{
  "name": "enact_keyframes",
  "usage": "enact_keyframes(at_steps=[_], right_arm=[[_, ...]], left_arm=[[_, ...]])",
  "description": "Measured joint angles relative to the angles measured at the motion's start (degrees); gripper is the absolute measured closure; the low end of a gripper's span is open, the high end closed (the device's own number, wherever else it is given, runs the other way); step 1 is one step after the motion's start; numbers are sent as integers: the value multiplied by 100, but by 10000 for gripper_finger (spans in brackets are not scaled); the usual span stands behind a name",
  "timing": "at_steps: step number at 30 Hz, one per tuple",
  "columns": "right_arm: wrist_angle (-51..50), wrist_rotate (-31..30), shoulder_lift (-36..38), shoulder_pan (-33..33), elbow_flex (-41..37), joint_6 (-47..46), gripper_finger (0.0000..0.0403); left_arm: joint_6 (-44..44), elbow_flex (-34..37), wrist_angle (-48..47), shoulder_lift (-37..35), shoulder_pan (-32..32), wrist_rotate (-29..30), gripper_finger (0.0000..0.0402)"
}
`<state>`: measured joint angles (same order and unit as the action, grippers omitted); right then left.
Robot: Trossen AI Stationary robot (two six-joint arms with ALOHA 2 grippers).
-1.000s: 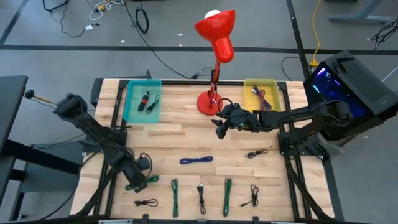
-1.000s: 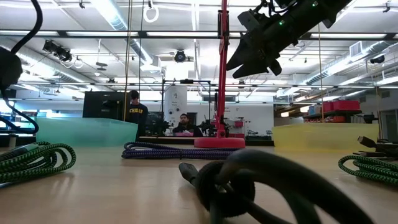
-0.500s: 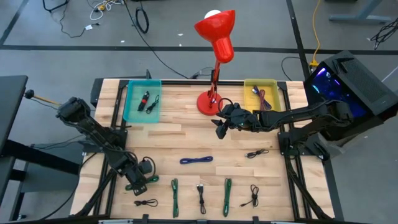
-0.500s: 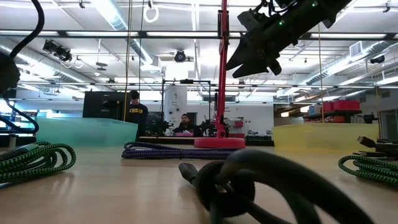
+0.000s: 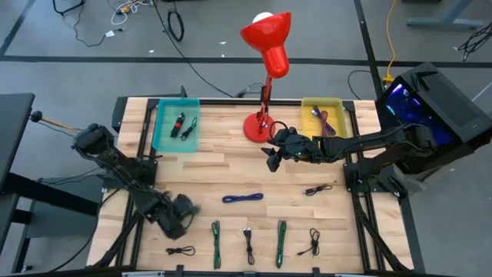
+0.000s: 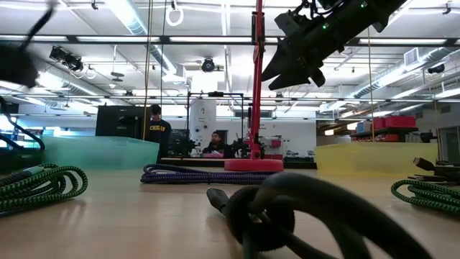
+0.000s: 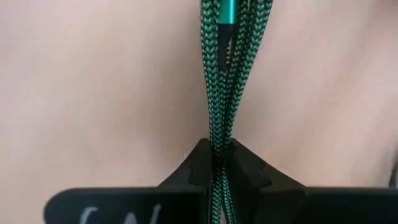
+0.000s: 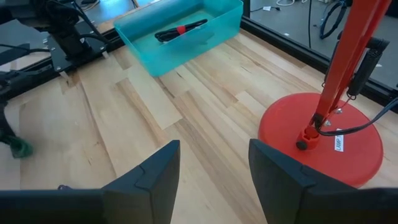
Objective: Pick & Place USB Port
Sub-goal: Put the green black USB cable into the yellow bin
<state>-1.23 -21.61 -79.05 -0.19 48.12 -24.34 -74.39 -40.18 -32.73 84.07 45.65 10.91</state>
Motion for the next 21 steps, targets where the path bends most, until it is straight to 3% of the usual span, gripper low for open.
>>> enact_keyframes(at_steps=[6, 10, 17, 21], right_arm=[[202, 30, 1, 5, 4, 109, 211], [532, 487, 1, 34, 4, 281, 211], [1428, 1225, 0, 328, 4, 794, 211], [2234, 1365, 0, 568, 5, 1014, 211]], left_arm=[[639, -782, -1048, -418, -152, 2487, 374], [1348, -921, -1062, -843, -540, 3611, 374], [3097, -992, -142, -1535, -1232, 4060, 374], [4599, -1000, 1234, -1725, -1616, 3935, 374]])
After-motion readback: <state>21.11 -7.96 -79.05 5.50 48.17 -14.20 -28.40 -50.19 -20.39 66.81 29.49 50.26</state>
